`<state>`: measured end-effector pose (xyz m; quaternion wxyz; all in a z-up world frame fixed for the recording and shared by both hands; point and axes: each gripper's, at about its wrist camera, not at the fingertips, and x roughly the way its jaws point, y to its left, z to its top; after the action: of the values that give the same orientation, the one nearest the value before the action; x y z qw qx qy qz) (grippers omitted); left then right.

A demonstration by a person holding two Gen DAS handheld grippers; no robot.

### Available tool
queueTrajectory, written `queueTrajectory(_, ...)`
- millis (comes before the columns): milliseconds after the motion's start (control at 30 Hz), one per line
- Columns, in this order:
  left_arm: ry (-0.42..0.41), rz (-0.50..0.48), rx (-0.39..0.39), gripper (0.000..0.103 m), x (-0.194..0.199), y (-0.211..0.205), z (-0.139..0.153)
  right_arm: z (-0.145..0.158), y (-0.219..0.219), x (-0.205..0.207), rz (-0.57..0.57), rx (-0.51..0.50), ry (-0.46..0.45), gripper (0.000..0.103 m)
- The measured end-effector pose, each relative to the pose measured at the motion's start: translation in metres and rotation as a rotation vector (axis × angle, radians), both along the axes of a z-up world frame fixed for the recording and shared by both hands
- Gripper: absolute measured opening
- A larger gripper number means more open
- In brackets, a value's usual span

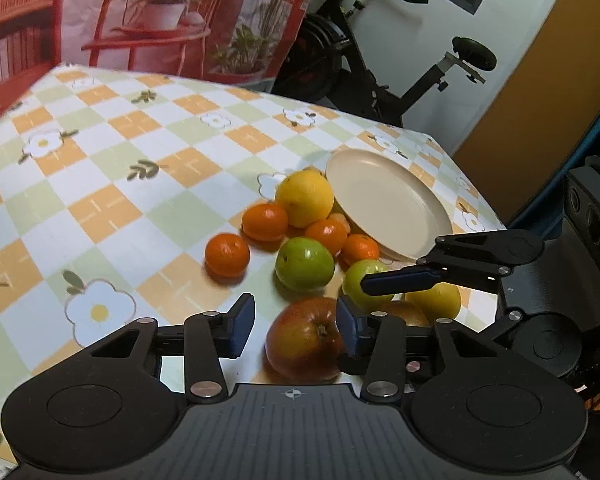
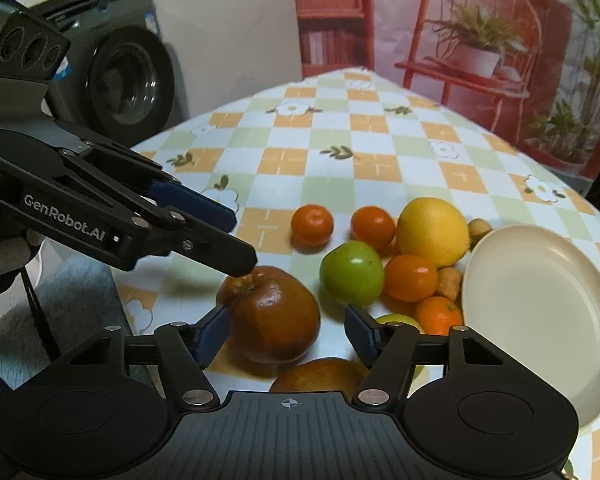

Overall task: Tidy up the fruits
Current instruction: 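Close the left gripper around the red apple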

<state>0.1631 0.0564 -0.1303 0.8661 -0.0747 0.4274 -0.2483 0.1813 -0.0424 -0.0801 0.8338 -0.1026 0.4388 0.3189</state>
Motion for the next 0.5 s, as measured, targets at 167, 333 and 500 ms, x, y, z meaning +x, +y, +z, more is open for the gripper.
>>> queueTrajectory(167,0.041,-0.016,-0.035,0.047,-0.001,0.001,-0.008,-0.006,0.011,0.004,0.039,-0.048,0.033,0.056)
queueTrajectory(333,0.054,-0.042,-0.052,0.043,0.0,0.001,-0.009,-0.011,0.019,0.008,0.05,-0.074,0.054,0.056)
queueTrajectory(500,0.066,-0.035,-0.056,0.034,0.001,0.003,-0.011,-0.011,0.021,0.009,0.047,-0.077,0.057,0.055)
